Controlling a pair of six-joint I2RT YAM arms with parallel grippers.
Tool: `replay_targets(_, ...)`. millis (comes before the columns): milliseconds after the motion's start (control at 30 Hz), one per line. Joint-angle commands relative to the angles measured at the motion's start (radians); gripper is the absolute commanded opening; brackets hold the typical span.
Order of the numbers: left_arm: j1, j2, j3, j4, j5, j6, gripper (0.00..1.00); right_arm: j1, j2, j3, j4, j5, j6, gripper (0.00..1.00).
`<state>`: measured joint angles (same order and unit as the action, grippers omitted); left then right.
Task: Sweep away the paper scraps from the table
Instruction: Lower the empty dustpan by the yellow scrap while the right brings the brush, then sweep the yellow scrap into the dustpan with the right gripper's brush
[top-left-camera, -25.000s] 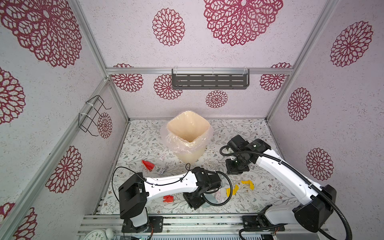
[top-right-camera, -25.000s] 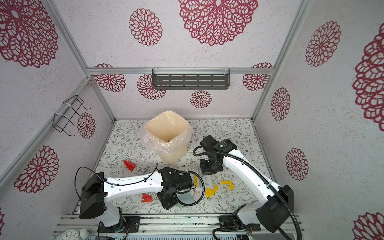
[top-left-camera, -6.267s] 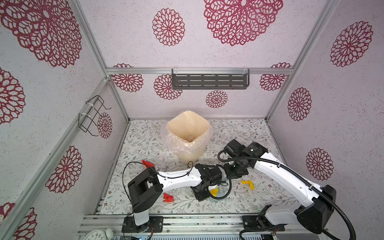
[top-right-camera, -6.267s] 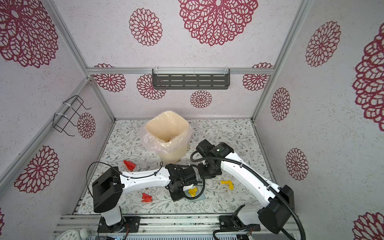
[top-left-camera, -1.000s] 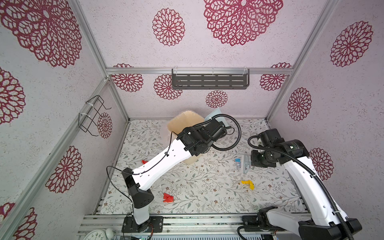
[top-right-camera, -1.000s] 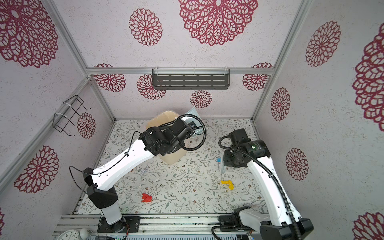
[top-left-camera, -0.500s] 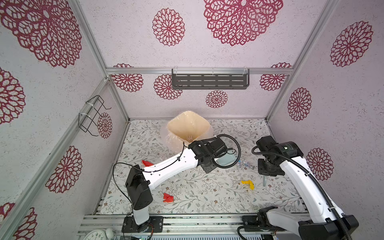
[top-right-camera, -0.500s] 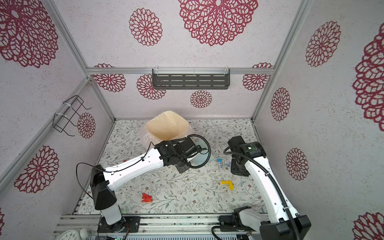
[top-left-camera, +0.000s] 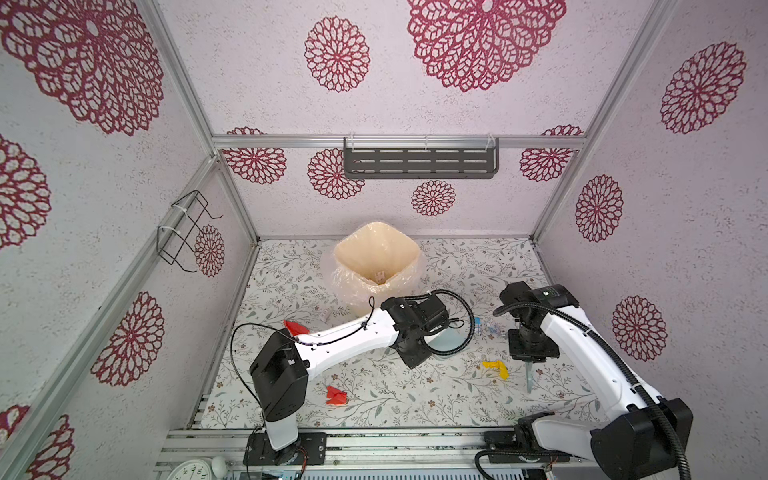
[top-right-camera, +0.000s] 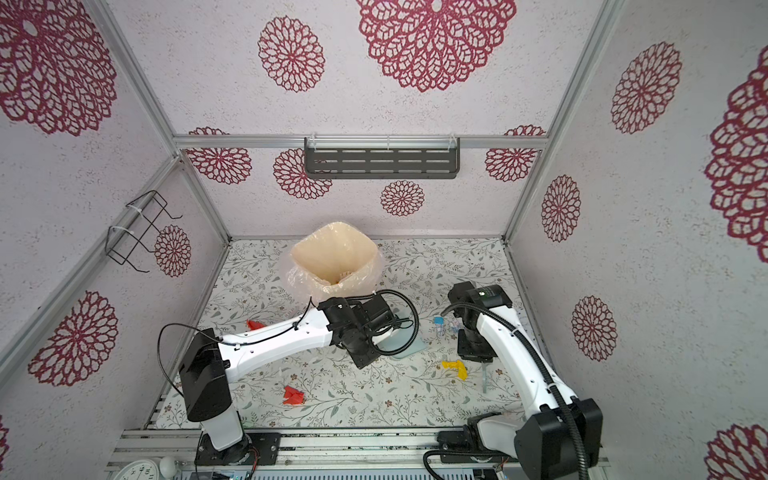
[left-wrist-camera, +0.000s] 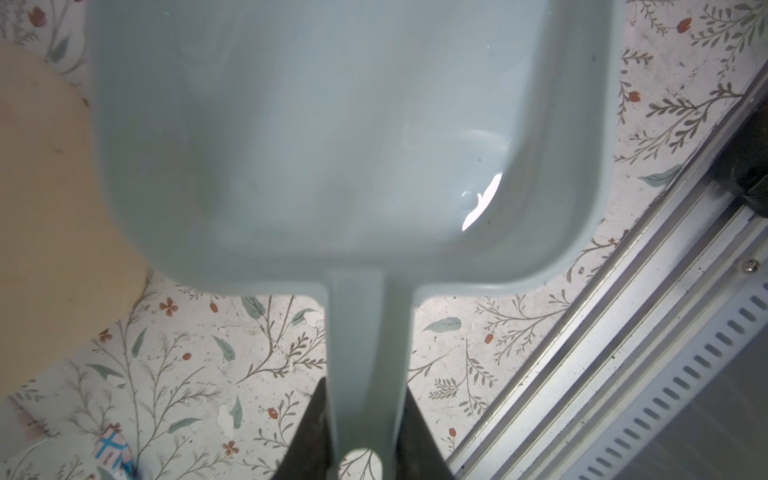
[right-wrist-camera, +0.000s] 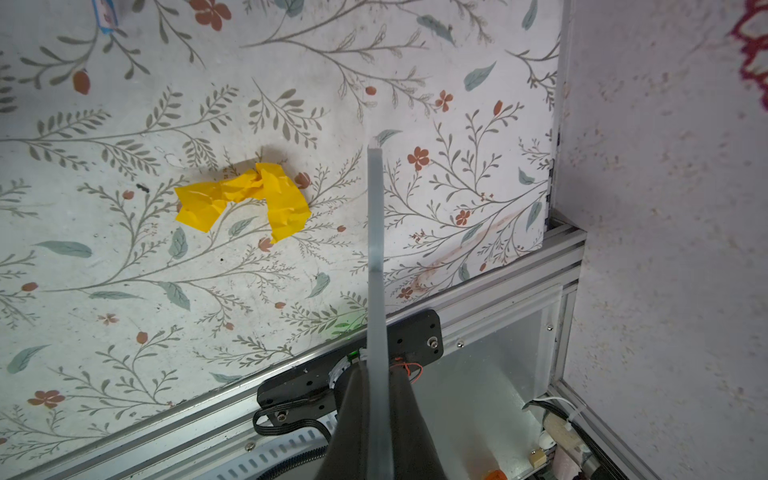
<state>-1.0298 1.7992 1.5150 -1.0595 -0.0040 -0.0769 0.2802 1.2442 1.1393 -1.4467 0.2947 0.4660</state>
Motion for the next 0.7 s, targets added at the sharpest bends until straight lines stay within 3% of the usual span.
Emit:
replay_targets(0,-0.006,-0.025,-0.025,0.026,0.047,-0.014,0.00,-0.003,-0.010,-0.012,0.022,-0.038,0.015,0.00)
replay_targets(367,-0.030,-0.047,-0.103,0.016,0.064,-0.053,0.00,0.032,-0.035,-0.044,0.119,-0.145,0.008,0.00)
replay_targets(667,-0.060,-0.058,-0.154,0.030,0.061,-0.076,0.00,0.134,-0.024,-0.032,0.141,-0.175,0.046,0.00)
